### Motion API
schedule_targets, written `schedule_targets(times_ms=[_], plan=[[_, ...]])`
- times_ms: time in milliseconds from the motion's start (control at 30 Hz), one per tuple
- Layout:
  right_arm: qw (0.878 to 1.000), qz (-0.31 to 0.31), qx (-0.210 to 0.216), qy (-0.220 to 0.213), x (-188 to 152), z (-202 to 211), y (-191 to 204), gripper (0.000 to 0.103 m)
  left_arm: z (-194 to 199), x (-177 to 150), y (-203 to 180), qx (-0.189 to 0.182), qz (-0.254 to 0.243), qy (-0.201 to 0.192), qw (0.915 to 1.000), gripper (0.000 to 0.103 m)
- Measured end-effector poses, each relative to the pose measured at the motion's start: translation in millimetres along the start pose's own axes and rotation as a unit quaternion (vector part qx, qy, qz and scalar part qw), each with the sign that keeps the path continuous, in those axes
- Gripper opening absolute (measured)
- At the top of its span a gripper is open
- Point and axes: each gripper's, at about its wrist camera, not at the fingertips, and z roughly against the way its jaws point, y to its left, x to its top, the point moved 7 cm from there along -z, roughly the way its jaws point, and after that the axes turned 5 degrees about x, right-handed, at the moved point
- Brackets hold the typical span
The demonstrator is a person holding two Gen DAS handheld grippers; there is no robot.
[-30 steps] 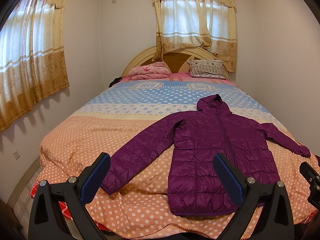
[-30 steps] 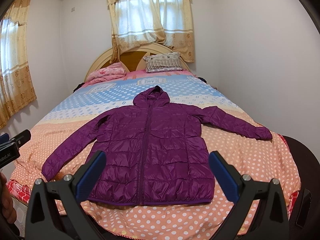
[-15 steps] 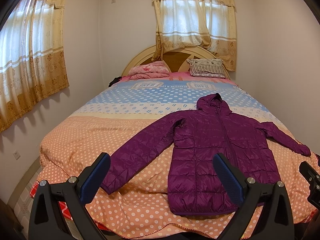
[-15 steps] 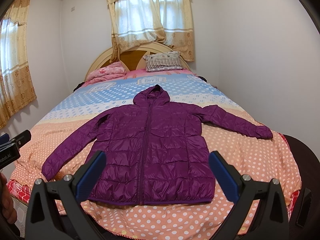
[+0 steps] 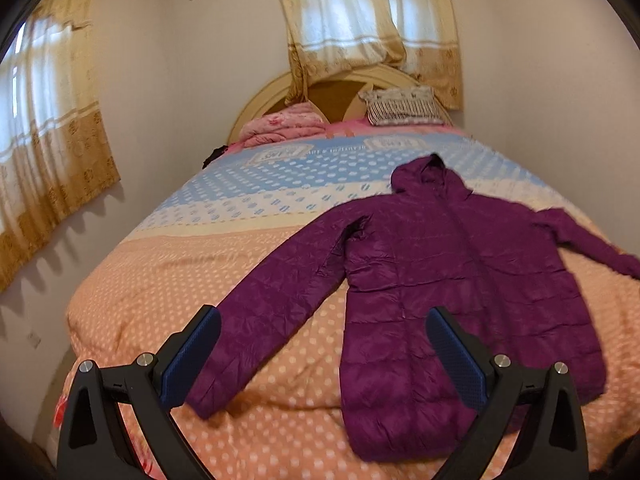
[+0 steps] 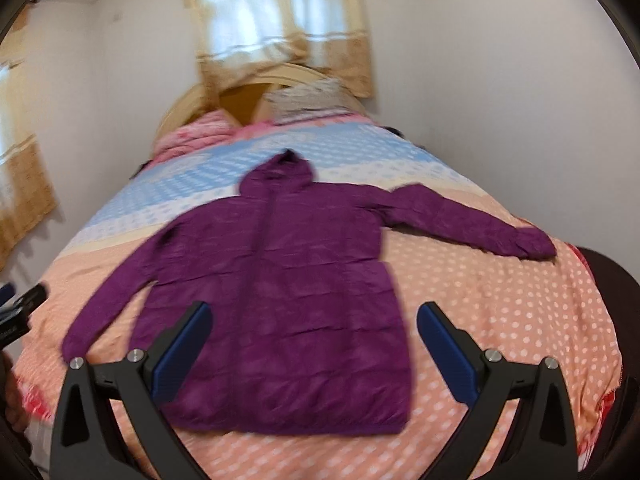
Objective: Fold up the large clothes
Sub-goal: 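Grasp the jacket sleeve cuff with the right gripper and lift it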
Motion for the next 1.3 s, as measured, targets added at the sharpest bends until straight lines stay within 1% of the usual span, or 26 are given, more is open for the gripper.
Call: schedule_targets(times_ms=[67, 100, 167, 200, 233, 300, 367, 400, 500, 533, 567, 600, 667, 700, 733, 800, 833, 933, 1033, 1133, 1300], plan=[[1.000, -0.017, -0.022, 0.010, 7, -17, -31, 0.103, -26, 1, -3, 0.008, -0.008, 0.016, 0.9998, 0.102], [0.999, -0.032, -0.036, 0.014, 11, -28, -54, 0.103, -39, 1, -6, 0.007, -0.010, 0.023, 0.9997, 0.102], [0.996, -0.058, -0.059, 0.019, 17, -42, -88, 0.103, -62, 5, -8, 0.010, -0.012, 0.029, 0.9995, 0.102], [0.994, -0.078, -0.078, 0.023, 21, -50, -115, 0.103, -73, 8, -9, 0.015, -0.016, 0.030, 0.9993, 0.102], [0.991, -0.091, -0.090, 0.027, 24, -56, -133, 0.103, -84, 11, -12, 0.019, -0.023, 0.031, 0.9991, 0.102], [0.984, -0.117, -0.130, 0.030, 32, -68, -180, 0.101, -105, 15, -18, 0.024, -0.034, 0.032, 0.9986, 0.102], [0.976, -0.138, -0.164, 0.033, 38, -76, -217, 0.096, -125, 20, -24, 0.026, -0.043, 0.035, 0.9981, 0.102], [0.970, -0.155, -0.185, 0.032, 41, -79, -242, 0.095, -137, 23, -27, 0.028, -0.045, 0.037, 0.9979, 0.102], [0.956, -0.181, -0.226, 0.042, 42, -88, -285, 0.093, -163, 29, -34, 0.038, -0.052, 0.037, 0.9972, 0.102], [0.952, -0.188, -0.237, 0.050, 40, -93, -297, 0.091, -173, 30, -36, 0.040, -0.054, 0.040, 0.9969, 0.102], [0.950, -0.191, -0.240, 0.055, 39, -98, -305, 0.088, -182, 31, -37, 0.046, -0.057, 0.043, 0.9964, 0.102], [0.949, -0.190, -0.246, 0.062, 39, -104, -312, 0.087, -192, 31, -39, 0.051, -0.060, 0.047, 0.9958, 0.102], [0.945, -0.193, -0.252, 0.075, 35, -114, -320, 0.084, -210, 31, -42, 0.060, -0.066, 0.055, 0.9945, 0.102], [0.946, -0.190, -0.250, 0.080, 33, -122, -323, 0.083, -219, 31, -43, 0.070, -0.071, 0.056, 0.9935, 0.102], [0.946, -0.187, -0.250, 0.087, 31, -128, -325, 0.078, -226, 30, -44, 0.077, -0.074, 0.058, 0.9926, 0.102], [0.946, -0.184, -0.245, 0.107, 21, -141, -329, 0.059, -239, 28, -44, 0.090, -0.079, 0.066, 0.9906, 0.102], [0.947, -0.184, -0.236, 0.116, 17, -145, -333, 0.032, -244, 26, -43, 0.091, -0.078, 0.073, 0.9901, 0.102], [0.955, -0.164, -0.223, 0.109, 18, -143, -332, 0.019, -251, 22, -42, 0.086, -0.069, 0.086, 0.9901, 0.102], [0.959, -0.161, -0.214, 0.096, 23, -136, -332, 0.014, -252, 19, -44, 0.077, -0.064, 0.088, 0.9911, 0.102], [0.966, -0.136, -0.206, 0.080, 40, -132, -314, 0.014, -253, 18, -42, 0.076, -0.062, 0.088, 0.9913, 0.102], [0.980, -0.102, -0.163, 0.044, 80, -132, -257, 0.013, -252, 17, -36, 0.070, -0.051, 0.088, 0.9923, 0.102]])
